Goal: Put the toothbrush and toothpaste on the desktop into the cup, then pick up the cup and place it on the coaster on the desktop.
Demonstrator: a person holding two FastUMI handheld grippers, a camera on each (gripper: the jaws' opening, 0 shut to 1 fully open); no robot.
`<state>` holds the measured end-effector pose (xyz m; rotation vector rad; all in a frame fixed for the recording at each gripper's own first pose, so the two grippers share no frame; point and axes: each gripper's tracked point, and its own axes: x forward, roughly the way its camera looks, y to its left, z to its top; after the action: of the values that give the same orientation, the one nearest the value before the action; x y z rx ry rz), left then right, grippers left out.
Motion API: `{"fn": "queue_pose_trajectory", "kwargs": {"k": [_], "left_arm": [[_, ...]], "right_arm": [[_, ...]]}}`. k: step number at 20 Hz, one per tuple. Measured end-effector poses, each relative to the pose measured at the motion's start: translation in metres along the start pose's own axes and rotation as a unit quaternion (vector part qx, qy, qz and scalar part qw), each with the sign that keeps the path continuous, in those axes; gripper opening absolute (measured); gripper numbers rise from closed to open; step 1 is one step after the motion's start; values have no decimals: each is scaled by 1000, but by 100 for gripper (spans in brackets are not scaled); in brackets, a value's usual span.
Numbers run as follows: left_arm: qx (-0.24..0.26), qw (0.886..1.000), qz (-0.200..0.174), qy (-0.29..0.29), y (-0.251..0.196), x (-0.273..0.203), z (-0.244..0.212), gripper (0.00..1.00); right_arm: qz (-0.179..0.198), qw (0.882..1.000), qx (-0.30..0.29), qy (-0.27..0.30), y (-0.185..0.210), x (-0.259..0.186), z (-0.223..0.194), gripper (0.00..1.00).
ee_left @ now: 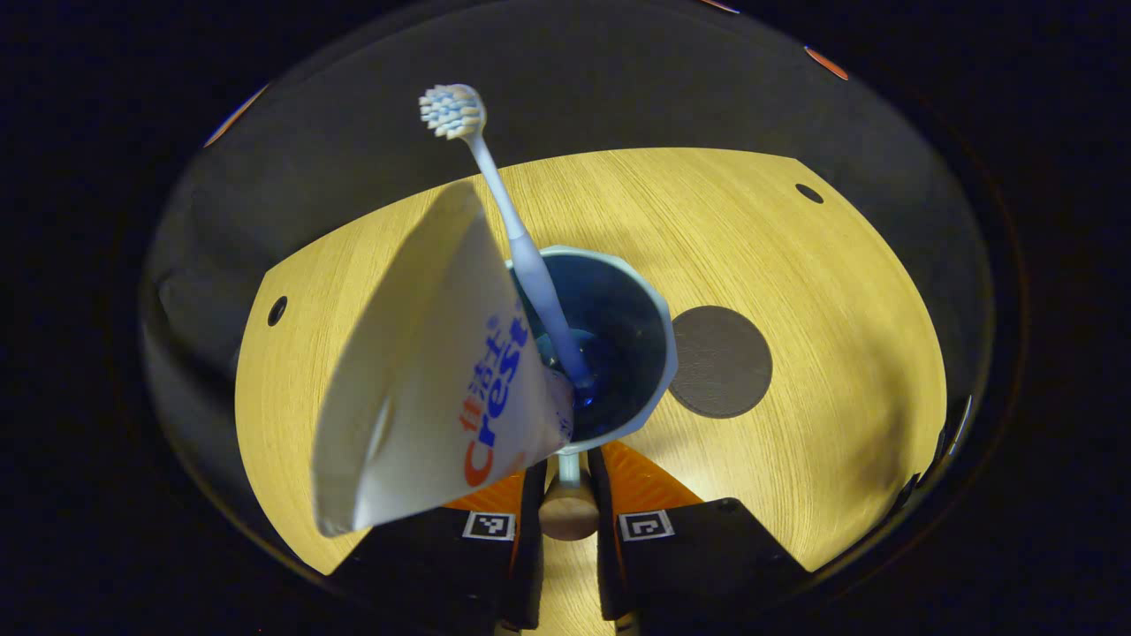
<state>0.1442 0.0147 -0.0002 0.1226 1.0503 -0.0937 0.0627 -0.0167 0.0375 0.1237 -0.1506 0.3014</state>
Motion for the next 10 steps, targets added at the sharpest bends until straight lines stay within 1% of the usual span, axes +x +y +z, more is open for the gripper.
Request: {"fn": "queue_pose_trajectory", "kwargs": {"k": [1, 2, 5, 10], "left_arm": [[7, 1000, -2, -4, 9, -12, 1, 29], [8, 1000, -6, -10, -5, -18, 10, 29], [16, 999, -20, -20, -12, -42, 18, 29], [31, 998, -40, -28, -10, -39, 19, 29]], "right_arm": [[-5, 1000, 3, 0, -2, -1, 1, 96], [-9, 1000, 7, 1, -7, -4, 0, 96], [-21, 1000, 13, -2, -19, -13, 0, 96], [-42, 999, 33, -5, -33, -22, 1, 96]]}}
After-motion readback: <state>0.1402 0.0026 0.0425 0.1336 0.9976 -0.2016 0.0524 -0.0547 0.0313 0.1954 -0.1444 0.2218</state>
